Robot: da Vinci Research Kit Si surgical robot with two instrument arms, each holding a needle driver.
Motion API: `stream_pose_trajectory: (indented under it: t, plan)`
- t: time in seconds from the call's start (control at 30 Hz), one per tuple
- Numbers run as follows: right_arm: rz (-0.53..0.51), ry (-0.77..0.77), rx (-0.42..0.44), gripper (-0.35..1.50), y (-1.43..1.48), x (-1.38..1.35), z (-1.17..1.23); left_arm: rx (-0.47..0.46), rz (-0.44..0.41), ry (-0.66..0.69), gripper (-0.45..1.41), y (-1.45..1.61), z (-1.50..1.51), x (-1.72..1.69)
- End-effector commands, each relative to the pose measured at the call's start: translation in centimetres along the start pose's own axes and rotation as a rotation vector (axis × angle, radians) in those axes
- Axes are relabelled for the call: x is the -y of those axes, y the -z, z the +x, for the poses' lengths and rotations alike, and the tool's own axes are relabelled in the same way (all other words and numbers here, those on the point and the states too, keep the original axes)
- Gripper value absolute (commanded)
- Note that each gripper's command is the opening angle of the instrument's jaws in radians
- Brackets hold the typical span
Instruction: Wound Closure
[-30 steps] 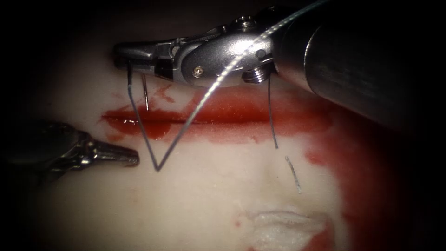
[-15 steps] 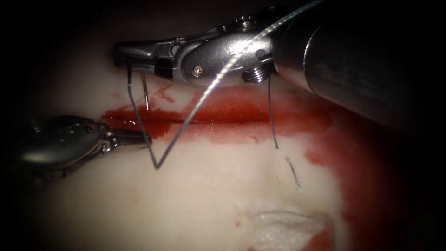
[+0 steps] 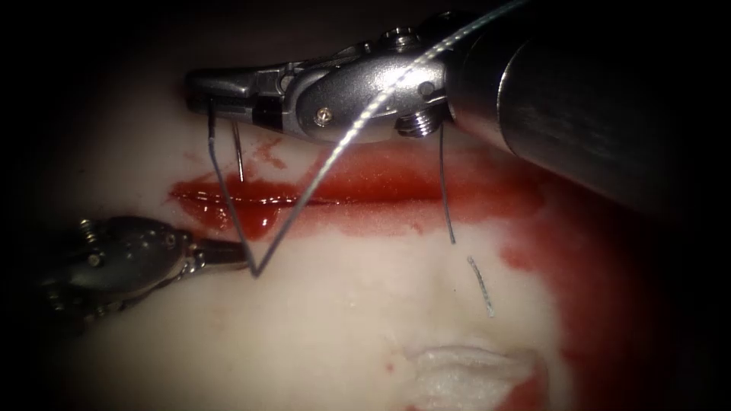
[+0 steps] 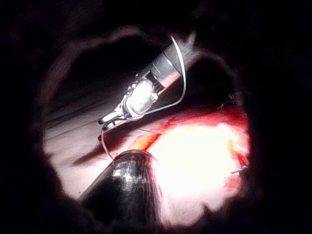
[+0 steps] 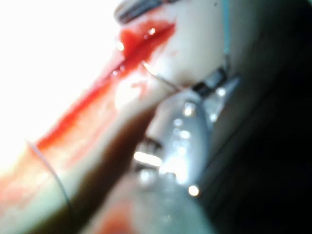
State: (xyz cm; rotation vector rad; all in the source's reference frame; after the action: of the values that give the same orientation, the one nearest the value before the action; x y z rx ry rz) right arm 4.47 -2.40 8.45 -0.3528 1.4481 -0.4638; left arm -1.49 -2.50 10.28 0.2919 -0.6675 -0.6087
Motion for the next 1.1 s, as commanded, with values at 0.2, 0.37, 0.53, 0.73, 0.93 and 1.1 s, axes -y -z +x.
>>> stream_pose_trajectory:
  t: [0.2,0.37,0.53,0.73,0.93,1.1]
  plan:
    - [-0.004,0.004,-0.002,-0.35,-0.07,-0.12,-0.04,-0.028,0.013,0.02,-0.45,-0.11,-0.02,-0.04]
    - [-0.004,0.006,0.0,-0.35,-0.07,-0.1,-0.04,-0.06,0.038,0.063,-0.45,-0.17,0.05,-0.02]
    - [-0.027,-0.005,0.029,-0.35,-0.06,-0.08,-0.02,-0.069,0.05,0.081,-0.45,-0.18,0.09,0.0]
    - [-0.062,-0.027,0.092,-0.35,-0.06,-0.06,0.03,-0.07,0.055,0.1,-0.45,-0.15,0.07,0.02]
    - [-0.061,-0.026,0.091,-0.35,-0.03,-0.06,0.02,-0.07,0.059,0.112,-0.45,-0.13,0.06,0.02]
    - [-0.059,-0.022,0.09,-0.35,-0.04,-0.02,0.01,-0.071,0.064,0.112,-0.45,-0.1,0.05,0.01]
